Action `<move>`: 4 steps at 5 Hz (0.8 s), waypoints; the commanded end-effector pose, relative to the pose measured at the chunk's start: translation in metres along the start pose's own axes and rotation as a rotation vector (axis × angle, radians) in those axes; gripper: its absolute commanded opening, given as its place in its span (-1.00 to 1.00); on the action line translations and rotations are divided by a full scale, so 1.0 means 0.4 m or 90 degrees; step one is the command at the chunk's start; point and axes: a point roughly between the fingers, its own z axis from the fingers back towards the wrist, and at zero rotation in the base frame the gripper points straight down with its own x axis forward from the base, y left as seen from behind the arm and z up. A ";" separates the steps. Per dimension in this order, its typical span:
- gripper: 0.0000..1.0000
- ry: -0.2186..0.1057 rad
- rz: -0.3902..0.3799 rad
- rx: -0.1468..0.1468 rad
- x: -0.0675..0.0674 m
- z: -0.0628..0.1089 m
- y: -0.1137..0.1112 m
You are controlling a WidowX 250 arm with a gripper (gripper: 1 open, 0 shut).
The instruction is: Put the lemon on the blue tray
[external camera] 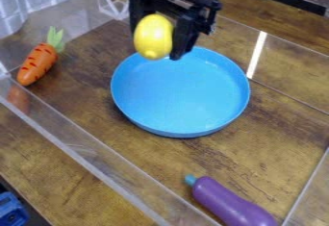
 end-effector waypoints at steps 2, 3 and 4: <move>-1.00 -0.050 0.003 0.008 -0.026 0.017 0.009; -1.00 -0.063 0.000 0.011 -0.029 0.003 0.003; -1.00 -0.075 0.001 0.008 -0.027 -0.005 -0.001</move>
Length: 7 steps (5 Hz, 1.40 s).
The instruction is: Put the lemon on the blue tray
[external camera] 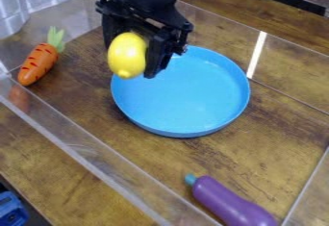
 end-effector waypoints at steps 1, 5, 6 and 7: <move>-1.00 -0.055 -0.003 -0.006 0.013 0.041 -0.005; 1.00 -0.081 -0.010 -0.010 0.020 -0.003 -0.013; 1.00 -0.087 -0.011 -0.013 0.027 -0.014 -0.010; 1.00 -0.088 -0.015 -0.015 0.027 -0.027 -0.005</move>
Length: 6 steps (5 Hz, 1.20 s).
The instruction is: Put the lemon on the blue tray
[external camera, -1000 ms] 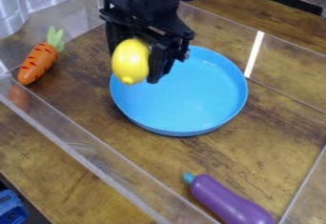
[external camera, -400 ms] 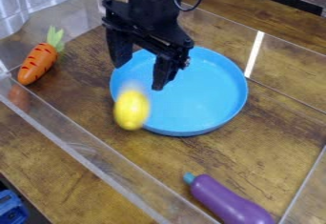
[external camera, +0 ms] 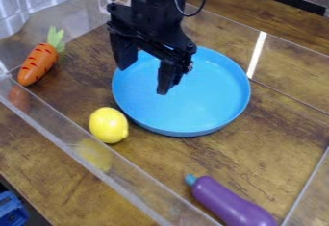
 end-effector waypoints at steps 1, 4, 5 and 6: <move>1.00 -0.015 0.010 -0.001 0.005 0.005 0.011; 1.00 -0.028 0.000 0.004 -0.058 -0.099 0.034; 1.00 -0.038 -0.009 0.013 -0.069 -0.138 0.030; 1.00 -0.051 -0.022 0.028 -0.078 -0.173 0.021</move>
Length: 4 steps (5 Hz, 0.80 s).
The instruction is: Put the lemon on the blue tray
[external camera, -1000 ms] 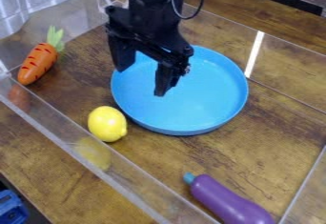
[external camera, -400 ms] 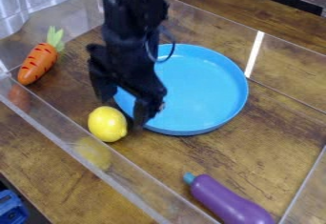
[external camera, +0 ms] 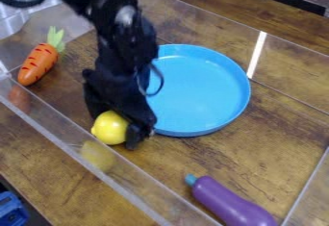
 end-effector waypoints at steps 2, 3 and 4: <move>-1.00 -0.043 0.002 0.014 -0.001 -0.007 -0.011; -1.00 -0.046 0.007 0.014 -0.007 -0.015 -0.014; -1.00 -0.048 0.013 0.012 -0.014 -0.022 -0.017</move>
